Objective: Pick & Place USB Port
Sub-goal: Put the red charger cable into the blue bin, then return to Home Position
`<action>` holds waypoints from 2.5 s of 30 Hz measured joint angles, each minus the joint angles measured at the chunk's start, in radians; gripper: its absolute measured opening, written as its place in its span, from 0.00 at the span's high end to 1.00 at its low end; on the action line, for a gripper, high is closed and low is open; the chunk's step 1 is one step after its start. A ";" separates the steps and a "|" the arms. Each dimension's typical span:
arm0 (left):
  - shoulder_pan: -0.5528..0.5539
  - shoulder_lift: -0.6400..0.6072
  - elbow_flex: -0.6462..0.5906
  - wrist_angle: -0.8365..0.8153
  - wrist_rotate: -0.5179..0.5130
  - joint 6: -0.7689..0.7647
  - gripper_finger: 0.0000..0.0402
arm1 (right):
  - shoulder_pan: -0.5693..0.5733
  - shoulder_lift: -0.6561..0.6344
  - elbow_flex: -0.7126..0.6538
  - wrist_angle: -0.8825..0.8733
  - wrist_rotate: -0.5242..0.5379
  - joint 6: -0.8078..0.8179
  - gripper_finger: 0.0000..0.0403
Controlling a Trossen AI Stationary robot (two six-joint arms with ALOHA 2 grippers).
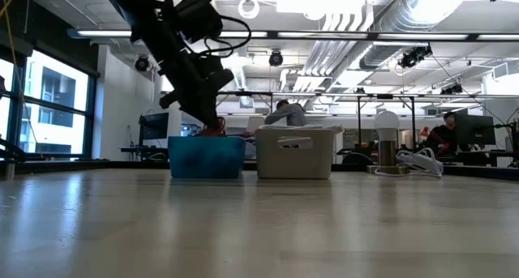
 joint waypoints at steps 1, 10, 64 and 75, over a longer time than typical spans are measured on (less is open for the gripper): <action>0.000 0.000 -0.010 0.009 0.000 -0.004 1.00 | 0.005 0.000 0.000 -0.001 0.007 0.005 0.73; 0.002 0.000 -0.120 0.115 0.000 -0.027 1.00 | 0.029 0.000 0.000 0.027 0.016 0.006 0.73; 0.035 -0.838 -0.007 -0.100 0.395 0.923 0.49 | -0.231 -0.530 0.000 0.030 -0.144 -0.248 0.73; 0.035 -0.989 -0.007 -0.295 0.218 1.016 0.49 | -0.502 -0.847 0.000 -0.041 -0.240 -0.404 0.73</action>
